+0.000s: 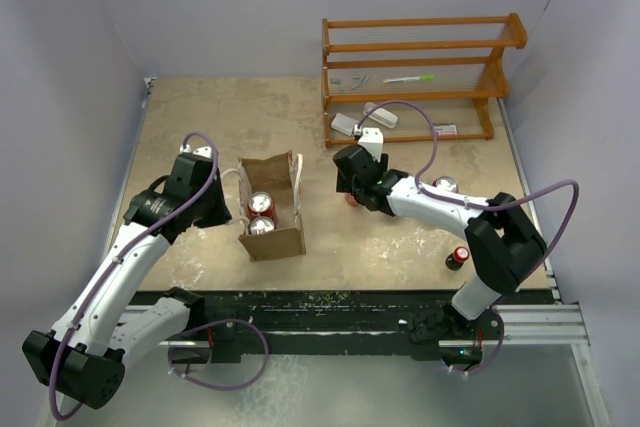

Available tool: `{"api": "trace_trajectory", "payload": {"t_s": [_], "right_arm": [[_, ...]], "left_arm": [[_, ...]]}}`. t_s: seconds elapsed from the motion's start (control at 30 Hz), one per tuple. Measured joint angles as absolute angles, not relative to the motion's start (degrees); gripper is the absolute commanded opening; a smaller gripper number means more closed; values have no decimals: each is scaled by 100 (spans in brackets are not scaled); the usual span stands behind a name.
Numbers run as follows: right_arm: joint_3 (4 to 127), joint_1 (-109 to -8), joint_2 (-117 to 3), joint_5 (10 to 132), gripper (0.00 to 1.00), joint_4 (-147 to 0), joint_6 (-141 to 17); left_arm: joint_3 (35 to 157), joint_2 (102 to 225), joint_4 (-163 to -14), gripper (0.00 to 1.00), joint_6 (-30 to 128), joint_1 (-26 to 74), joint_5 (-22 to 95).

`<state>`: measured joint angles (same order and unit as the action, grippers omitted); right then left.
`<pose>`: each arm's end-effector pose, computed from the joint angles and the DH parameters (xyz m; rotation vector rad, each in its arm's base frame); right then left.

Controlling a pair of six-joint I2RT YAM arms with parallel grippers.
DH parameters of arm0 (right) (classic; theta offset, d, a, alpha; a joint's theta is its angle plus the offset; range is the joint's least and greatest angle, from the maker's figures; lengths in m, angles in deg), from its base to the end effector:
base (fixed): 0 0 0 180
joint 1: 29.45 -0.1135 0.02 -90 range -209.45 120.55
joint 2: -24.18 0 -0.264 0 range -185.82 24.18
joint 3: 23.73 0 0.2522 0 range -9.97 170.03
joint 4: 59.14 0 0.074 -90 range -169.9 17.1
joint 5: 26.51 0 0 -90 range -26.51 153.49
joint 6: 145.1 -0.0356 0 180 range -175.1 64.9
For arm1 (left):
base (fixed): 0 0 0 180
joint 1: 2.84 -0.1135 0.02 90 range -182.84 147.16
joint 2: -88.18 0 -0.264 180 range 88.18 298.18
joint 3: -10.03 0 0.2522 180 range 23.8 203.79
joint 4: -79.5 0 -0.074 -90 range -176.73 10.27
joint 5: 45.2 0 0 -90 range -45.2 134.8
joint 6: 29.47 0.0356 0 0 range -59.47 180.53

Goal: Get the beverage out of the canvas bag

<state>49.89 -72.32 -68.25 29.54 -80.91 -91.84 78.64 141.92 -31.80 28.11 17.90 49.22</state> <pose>0.2690 0.2226 0.2286 0.1842 2.1355 0.1275 0.1620 -0.0584 0.3027 -0.2891 2.5129 -0.2823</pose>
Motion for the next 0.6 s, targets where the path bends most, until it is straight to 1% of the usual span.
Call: {"api": "trace_trajectory", "payload": {"t_s": [0.27, 0.5, 0.6], "right_arm": [[4978, -7173, -6947, 2822, 1, -8069, -9186], [4936, -7149, -6947, 2722, 16, -8039, -9197], [4914, -7149, -6947, 2694, 30, -8002, -9210]], "left_arm": [[7864, 14192, -3180, 0, 2811, 1798, 4935], [7864, 14192, -3180, 0, 2811, 1798, 4933], [7864, 14192, -3180, 0, 2811, 1798, 4933]]}}
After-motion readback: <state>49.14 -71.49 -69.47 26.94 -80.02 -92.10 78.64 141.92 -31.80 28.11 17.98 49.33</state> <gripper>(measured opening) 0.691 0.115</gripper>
